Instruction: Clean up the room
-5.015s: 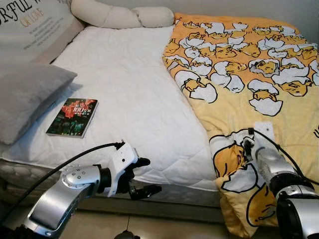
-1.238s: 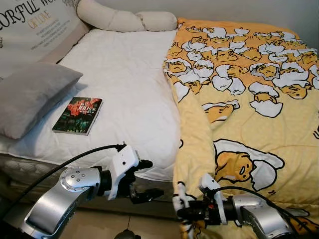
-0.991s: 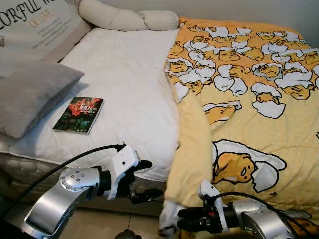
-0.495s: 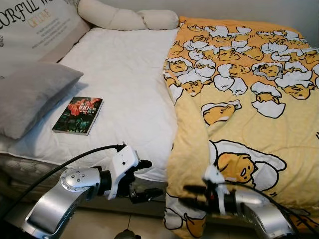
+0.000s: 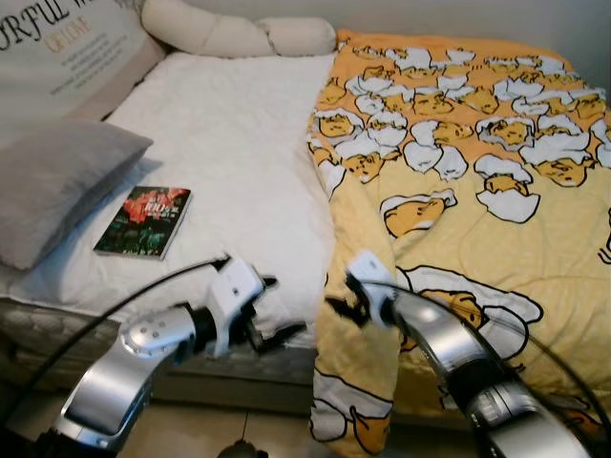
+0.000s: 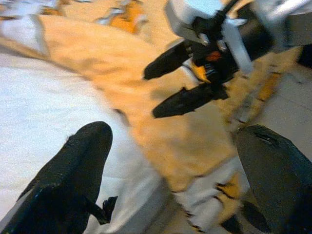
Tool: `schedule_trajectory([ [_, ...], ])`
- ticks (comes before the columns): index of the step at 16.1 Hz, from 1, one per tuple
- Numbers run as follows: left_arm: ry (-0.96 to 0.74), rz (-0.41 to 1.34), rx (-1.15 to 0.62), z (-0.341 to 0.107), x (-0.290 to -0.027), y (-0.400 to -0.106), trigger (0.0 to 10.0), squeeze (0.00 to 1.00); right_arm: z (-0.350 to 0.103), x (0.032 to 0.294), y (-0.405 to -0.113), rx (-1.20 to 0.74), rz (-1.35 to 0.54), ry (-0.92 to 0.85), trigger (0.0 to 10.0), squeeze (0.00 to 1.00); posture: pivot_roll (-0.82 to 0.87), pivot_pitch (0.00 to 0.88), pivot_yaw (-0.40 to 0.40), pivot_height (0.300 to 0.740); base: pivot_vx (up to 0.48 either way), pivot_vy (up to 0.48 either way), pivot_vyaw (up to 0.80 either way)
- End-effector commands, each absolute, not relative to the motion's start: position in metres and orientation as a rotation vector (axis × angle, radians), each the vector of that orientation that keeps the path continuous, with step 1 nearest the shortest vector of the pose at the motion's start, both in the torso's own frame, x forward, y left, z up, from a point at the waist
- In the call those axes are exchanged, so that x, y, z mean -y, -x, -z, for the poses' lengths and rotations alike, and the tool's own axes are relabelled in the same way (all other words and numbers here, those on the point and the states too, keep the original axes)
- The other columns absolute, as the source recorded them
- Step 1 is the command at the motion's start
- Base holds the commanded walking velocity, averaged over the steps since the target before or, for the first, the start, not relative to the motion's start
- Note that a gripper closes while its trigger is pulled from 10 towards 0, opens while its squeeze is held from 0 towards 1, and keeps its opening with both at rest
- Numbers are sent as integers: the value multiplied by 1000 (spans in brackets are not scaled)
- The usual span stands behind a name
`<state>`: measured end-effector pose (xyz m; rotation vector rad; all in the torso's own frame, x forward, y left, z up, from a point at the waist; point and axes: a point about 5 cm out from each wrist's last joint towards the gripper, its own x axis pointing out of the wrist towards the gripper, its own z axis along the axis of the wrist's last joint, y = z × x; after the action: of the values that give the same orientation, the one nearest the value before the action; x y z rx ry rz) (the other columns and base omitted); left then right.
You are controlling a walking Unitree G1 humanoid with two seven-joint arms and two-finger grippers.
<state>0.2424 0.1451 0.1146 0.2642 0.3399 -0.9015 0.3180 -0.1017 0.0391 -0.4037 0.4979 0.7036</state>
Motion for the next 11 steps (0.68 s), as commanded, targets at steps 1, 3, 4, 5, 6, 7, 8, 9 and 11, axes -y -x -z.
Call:
schedule_trajectory([
  [1, -286, 844, -316, -119, -151, -247, 10000, 0, -38, 101, -322, -496, -678, 470, 10000, 1000, 97, 20, 7, 740, 0, 0, 0],
  [3, -290, 804, -301, -125, -155, -242, 10000, 0, -44, 94, -333, -493, -648, 563, 10000, 1000, 133, 79, -12, 740, 0, 0, 0],
  [4, -285, 798, -303, -128, -159, -236, 10000, 0, -45, 92, -336, -502, -648, 580, 10000, 1000, 150, 108, -20, 740, 0, 0, 0],
  [5, -276, 793, -304, -131, -162, -230, 10000, 0, -45, 91, -337, -511, -646, 589, 10000, 1000, 166, 135, -24, 740, 0, 0, 0],
  [6, -266, 794, -303, -135, -165, -223, 10000, 0, -45, 91, -338, -519, -646, 586, 10000, 1000, 179, 156, -27, 740, 0, 0, 0],
  [7, -251, 792, -302, -140, -166, -216, 10000, 0, -45, 91, -338, -528, -649, 559, 10000, 1000, 197, 177, -31, 740, 0, 0, 0],
  [8, -248, 795, -303, -143, -167, -212, 10000, 0, -44, 92, -338, -534, -638, 559, 10000, 1000, 212, 192, -34, 740, 0, 0, 0],
  [9, -253, 811, -312, -146, -169, -206, 10000, 0, -43, 96, -338, -545, -613, 574, 10000, 616, 221, 201, -37, 740, 0, 0, 0],
  [11, -257, 843, -326, -152, -170, -196, 10000, 0, -39, 99, -337, -565, -608, 578, 10000, 0, 237, 212, -41, 740, 0, 0, 0],
])
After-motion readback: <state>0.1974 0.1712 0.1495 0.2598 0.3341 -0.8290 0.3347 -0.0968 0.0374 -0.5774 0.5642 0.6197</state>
